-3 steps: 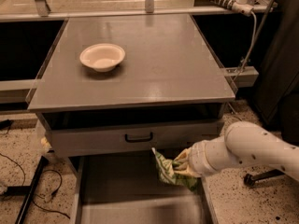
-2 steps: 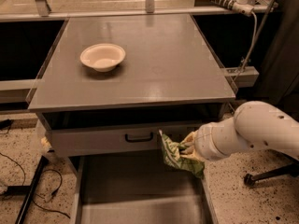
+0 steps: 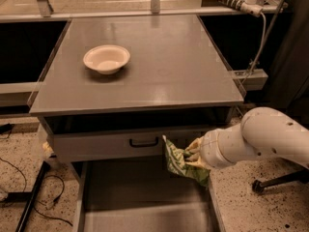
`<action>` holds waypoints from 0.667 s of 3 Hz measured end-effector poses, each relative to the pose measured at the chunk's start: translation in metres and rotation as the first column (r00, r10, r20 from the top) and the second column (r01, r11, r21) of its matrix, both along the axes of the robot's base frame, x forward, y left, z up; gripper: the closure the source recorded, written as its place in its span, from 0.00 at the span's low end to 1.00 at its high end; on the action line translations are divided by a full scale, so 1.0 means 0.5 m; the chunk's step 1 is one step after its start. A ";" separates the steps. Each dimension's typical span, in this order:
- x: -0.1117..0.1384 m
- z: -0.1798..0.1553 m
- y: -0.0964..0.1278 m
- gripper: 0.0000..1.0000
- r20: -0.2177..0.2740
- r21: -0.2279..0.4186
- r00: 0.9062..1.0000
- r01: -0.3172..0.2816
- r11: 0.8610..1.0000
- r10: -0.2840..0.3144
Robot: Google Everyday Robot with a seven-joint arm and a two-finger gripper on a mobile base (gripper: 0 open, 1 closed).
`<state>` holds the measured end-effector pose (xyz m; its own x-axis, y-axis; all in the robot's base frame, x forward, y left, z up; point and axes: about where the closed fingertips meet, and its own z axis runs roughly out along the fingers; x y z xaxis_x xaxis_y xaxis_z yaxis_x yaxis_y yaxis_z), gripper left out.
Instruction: Pick green jalapeno chip bag from middle drawer and place on counter
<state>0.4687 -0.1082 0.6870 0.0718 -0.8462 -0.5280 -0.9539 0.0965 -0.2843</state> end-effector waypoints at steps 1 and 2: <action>-0.002 0.050 -0.007 1.00 0.054 0.031 0.998 0.026 0.999 -0.028; -0.004 0.159 -0.034 1.00 0.163 0.024 0.985 0.050 0.998 -0.053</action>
Offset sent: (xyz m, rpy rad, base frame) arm -0.0049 -0.0431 0.1749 -0.0193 -0.3491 -0.0936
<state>0.4666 -0.1250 0.7664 0.1150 -0.8406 -0.5293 -0.8885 0.1512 -0.4332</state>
